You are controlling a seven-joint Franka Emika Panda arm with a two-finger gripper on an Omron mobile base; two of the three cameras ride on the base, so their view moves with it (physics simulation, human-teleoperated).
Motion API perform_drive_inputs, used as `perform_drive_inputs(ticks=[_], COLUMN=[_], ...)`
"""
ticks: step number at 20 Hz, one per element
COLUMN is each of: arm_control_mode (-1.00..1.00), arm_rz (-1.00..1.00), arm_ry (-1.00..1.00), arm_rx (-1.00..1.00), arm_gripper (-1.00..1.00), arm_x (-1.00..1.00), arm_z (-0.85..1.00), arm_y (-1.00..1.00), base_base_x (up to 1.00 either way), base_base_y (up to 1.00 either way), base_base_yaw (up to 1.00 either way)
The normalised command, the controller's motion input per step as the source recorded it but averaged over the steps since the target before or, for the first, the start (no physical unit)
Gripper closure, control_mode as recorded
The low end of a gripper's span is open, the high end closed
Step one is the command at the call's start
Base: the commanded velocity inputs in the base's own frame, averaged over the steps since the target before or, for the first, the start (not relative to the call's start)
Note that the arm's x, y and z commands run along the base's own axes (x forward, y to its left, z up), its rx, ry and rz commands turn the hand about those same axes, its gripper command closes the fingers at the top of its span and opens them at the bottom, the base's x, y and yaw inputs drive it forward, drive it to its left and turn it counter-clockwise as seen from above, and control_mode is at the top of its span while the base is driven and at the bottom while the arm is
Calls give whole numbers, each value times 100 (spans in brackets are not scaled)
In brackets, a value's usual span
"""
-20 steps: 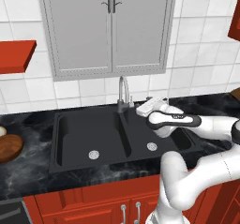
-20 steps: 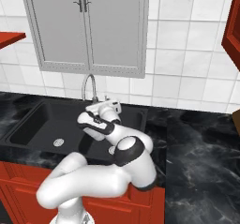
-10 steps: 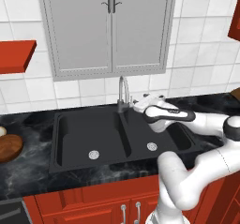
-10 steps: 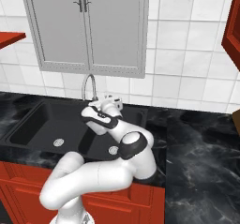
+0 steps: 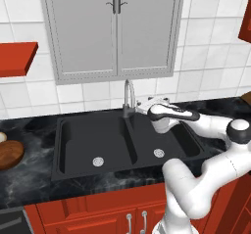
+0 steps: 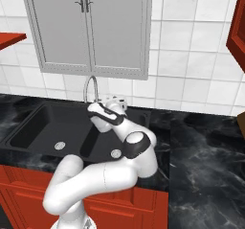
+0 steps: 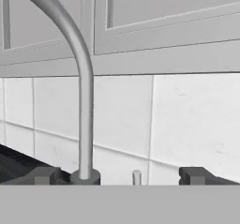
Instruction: Rinse each bowl for a few seconds and place them down in the sink or on the counter.
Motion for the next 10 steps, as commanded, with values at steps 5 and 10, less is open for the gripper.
perform_drive_inputs(ticks=[5,10], arm_control_mode=[-100,-100], arm_rz=[0,0], arm_ry=[6,5], arm_rx=[3,3], arm_gripper=[-100,-100], arm_x=[38,29], arm_z=[-15,-27], arm_y=[-1,0], base_base_x=[0,0], base_base_y=[0,0], base_base_yaw=[0,0])
